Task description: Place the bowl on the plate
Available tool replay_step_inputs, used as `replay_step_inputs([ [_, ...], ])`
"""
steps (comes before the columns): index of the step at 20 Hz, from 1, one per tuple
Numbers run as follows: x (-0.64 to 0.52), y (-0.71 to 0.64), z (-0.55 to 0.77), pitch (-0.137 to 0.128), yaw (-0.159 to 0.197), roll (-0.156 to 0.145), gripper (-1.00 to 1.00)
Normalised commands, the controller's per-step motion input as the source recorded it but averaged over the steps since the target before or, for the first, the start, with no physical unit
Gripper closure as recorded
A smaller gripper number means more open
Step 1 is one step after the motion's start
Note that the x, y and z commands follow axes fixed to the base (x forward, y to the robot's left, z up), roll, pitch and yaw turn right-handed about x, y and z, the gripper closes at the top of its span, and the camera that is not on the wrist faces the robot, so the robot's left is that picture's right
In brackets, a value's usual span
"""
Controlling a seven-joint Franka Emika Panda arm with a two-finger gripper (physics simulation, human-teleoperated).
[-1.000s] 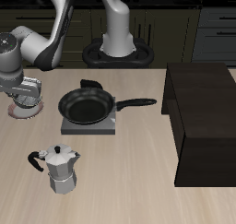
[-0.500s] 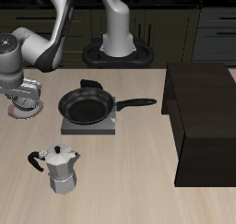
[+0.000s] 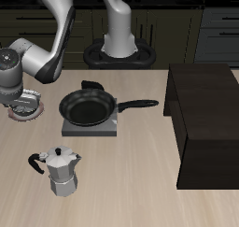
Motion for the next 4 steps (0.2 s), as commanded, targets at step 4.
replay_step_inputs([
  [4, -0.09, 0.13, -0.11, 0.057, 0.011, 0.019, -1.00],
])
